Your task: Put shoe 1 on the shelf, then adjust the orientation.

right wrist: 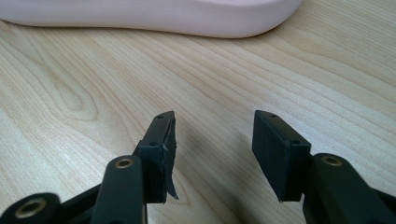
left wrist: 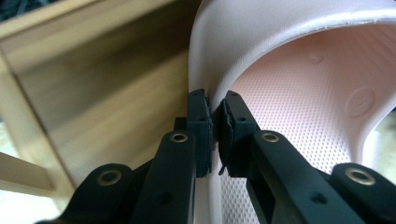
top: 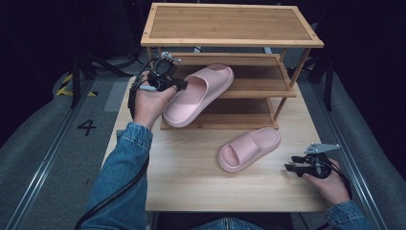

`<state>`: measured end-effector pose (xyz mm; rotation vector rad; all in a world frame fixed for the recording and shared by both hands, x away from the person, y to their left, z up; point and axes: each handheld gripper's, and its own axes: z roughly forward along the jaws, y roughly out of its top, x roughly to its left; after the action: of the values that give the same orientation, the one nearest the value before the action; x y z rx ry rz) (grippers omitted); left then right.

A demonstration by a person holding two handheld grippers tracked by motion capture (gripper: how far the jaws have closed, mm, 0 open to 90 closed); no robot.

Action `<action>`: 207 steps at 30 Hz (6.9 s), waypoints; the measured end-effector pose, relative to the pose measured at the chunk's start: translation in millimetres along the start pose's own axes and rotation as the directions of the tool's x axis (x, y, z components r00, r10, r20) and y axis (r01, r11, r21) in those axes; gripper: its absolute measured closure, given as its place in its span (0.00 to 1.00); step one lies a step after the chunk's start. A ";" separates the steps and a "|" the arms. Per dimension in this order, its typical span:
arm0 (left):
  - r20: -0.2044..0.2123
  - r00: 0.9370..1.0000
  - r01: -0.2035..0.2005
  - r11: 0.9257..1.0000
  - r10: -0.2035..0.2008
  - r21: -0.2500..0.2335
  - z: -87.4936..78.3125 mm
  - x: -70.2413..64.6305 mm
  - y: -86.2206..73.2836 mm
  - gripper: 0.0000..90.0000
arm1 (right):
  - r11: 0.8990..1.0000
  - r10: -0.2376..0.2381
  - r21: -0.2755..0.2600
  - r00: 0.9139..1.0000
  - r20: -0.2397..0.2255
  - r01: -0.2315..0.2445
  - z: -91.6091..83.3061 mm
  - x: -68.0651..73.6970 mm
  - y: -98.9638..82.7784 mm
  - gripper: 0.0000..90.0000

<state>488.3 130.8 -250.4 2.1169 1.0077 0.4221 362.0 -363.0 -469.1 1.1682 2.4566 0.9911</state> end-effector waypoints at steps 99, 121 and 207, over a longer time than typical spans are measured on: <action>0.053 0.998 -0.026 1.000 0.027 -0.018 -26.7 -24.3 -68.0 0.88 | 0.993 -0.115 -0.015 0.993 -0.029 0.115 1.4 22.8 6.6 0.53; 0.208 0.972 -0.103 0.994 0.106 -0.026 -6.2 -73.7 -59.8 0.88 | 0.994 -0.110 -0.010 0.994 -0.029 0.109 1.7 21.6 5.4 0.53; 0.144 0.987 -0.087 0.990 0.070 0.111 20.7 -5.2 -167.0 0.51 | 0.995 -0.097 0.009 0.995 -0.037 0.097 -5.5 0.1 63.0 0.58</action>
<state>408.6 186.4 -388.0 2.2632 0.8900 0.2541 396.5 -337.2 -422.8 1.0316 2.5232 0.9810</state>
